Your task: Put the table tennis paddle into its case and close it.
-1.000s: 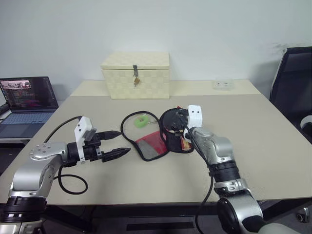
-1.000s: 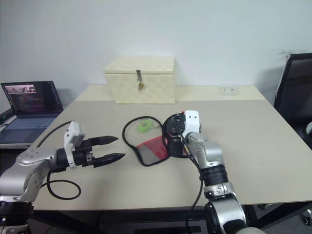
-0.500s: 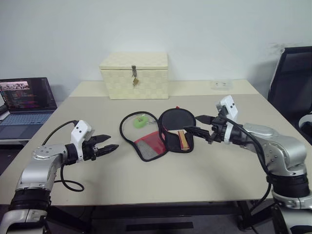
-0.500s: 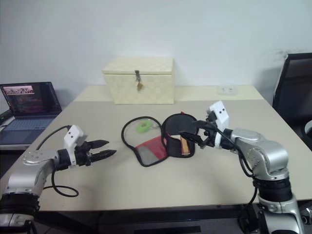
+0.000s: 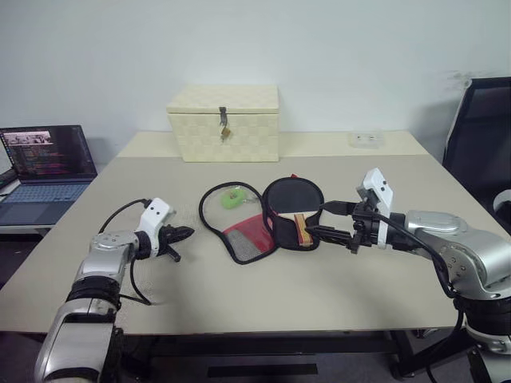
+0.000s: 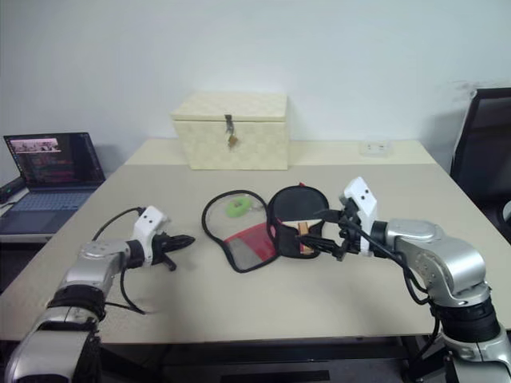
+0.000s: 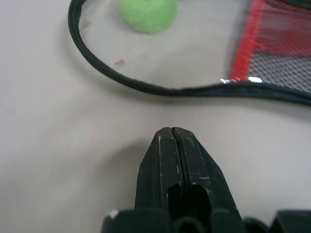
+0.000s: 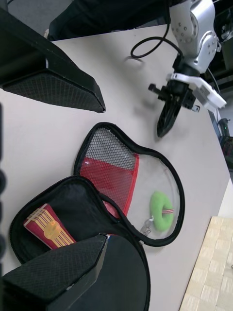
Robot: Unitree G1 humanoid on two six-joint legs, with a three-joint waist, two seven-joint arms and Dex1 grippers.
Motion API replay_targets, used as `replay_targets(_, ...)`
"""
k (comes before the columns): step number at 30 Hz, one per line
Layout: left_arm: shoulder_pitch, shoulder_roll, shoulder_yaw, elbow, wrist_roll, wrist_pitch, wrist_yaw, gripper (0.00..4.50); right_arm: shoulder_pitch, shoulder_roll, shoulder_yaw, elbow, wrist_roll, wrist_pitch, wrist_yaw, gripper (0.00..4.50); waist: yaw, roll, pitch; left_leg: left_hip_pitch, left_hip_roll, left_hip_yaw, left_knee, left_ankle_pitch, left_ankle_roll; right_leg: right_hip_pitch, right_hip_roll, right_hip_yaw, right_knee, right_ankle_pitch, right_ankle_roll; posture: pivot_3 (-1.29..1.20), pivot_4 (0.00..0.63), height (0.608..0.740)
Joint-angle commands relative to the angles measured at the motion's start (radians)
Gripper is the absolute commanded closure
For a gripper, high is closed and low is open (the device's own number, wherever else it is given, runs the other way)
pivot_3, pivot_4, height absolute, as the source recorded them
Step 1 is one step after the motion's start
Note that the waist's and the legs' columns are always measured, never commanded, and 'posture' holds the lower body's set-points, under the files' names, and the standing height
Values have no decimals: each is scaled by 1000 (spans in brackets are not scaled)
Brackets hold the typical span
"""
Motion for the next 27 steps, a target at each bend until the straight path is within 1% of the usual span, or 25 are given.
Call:
replay_targets(1, -60, -46, -10, 66, 32, -54, 39, 4462, -1, -15, -20, -39, 5, -27, -3, 134, 3, 0, 0, 0, 0, 0, 0, 0, 0, 0, 0, 0, 0, 0, 0, 0, 150, 740)
replay_targets(6, -97, -122, -30, 94, 54, -73, 17, 4462, 0, -12, -29, -41, 8, -35, -8, 134, 3, 0, 0, 0, 0, 0, 0, 0, 0, 0, 0, 0, 0, 0, 0, 0, 150, 740)
replay_targets(9, -112, -148, -39, 98, 64, -71, 4, 4462, 0, -17, -31, -39, 3, -41, -9, 134, 4, 0, 0, 0, -1, 0, 0, 0, 0, 0, 0, 0, 0, 0, 0, 0, 150, 740)
replay_targets(13, -133, -157, -38, 102, 72, -70, 5, 4462, 2, -24, -36, -37, 6, -45, -10, 134, 4, 0, 0, 0, -1, 0, 0, 0, 0, 0, 1, 0, 0, 0, 0, 0, 150, 740)
replay_targets(18, -146, -137, -24, 110, 69, -74, -1, 4462, 7, -31, -48, -33, 15, -44, -9, 134, 3, 0, 0, 0, 0, 0, 0, 0, 0, 0, 1, 0, 0, 0, 0, 0, 150, 740)
replay_targets(20, -162, -147, -26, 119, 73, -83, 10, 4462, 8, -32, -49, -29, 15, -45, -7, 134, 4, 0, 0, 0, -1, 0, 1, 0, 0, 0, 1, 0, 0, 0, 0, 0, 150, 740)
replay_targets(23, -212, -194, -27, 125, 65, -89, 10, 4462, 6, -35, -52, -21, 16, -45, -1, 134, 10, 0, 0, -1, -1, 0, 1, 0, 0, 0, 1, 0, 0, 0, 0, 0, 150, 740)
replay_targets(25, -301, -269, -43, 147, 76, -113, 27, 4462, -1, -42, -65, 2, 23, -33, 3, 134, 17, -1, 0, -1, -1, -1, 2, 0, 0, 0, 1, -1, 0, 0, 0, 0, 150, 740)
replay_targets(27, -368, -325, -52, 173, 85, -131, 28, 4462, -5, -48, -83, 16, 33, -19, 2, 134, 30, -1, 1, -6, -2, -5, 7, 0, 0, 0, 1, -5, 0, 0, 1, 0, 150, 740)
